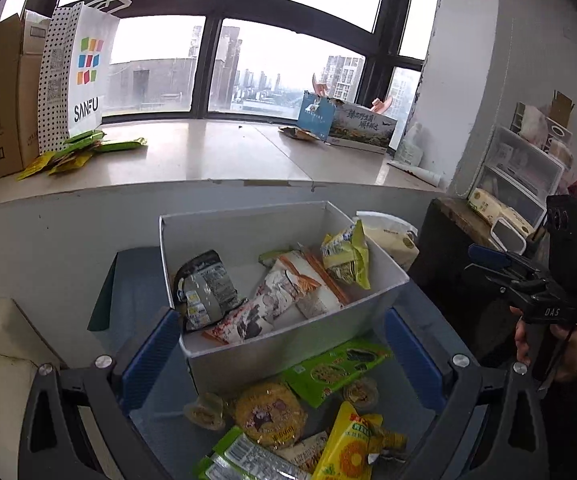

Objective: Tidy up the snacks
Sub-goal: 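Release both chip bags into the white box, then grasp the green stick snack beside the box with the right gripper, then carry the green stick into the box with the right gripper while the left drops a green packet in, then grasp the round jelly cup from the table with the left gripper, then grasp the round bread packet with the right gripper while the left holds the jelly cup, then lower the jelly cup and bread packet into the box and open both grippers, then grasp the clear jelly cup on the table with the right gripper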

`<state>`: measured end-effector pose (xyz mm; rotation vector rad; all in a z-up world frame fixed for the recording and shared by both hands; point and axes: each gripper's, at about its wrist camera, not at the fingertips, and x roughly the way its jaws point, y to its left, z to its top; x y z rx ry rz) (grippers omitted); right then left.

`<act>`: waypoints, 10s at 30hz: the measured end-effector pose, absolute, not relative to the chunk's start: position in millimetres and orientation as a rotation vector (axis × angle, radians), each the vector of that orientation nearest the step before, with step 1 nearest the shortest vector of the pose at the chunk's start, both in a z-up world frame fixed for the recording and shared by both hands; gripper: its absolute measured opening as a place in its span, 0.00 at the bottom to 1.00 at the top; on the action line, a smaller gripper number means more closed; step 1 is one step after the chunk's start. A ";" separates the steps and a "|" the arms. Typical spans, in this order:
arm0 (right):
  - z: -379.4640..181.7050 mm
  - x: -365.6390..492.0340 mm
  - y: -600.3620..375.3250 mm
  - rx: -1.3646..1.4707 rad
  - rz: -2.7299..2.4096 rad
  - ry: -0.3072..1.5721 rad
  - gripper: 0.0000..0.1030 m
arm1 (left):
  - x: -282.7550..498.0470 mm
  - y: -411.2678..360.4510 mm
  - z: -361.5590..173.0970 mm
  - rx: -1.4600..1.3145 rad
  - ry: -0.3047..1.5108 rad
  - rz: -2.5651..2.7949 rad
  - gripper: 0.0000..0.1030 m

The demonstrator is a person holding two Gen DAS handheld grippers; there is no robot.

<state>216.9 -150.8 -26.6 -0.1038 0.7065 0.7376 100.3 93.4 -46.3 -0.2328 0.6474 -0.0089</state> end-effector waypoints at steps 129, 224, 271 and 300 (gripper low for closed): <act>-30.9 303.9 -81.8 0.072 0.778 0.826 1.00 | 197.3 133.8 -57.6 -0.178 0.814 0.163 1.00; -148.9 122.7 6.2 -0.520 0.867 0.941 0.77 | -52.6 101.9 -50.3 -0.210 0.563 0.151 0.49; -51.0 299.3 -48.4 -0.191 0.695 0.743 1.00 | 207.8 115.2 -75.5 -0.183 0.788 0.076 1.00; -62.8 106.6 -193.8 -0.075 0.760 0.718 1.00 | 19.0 60.0 -46.9 -0.230 0.539 0.041 1.00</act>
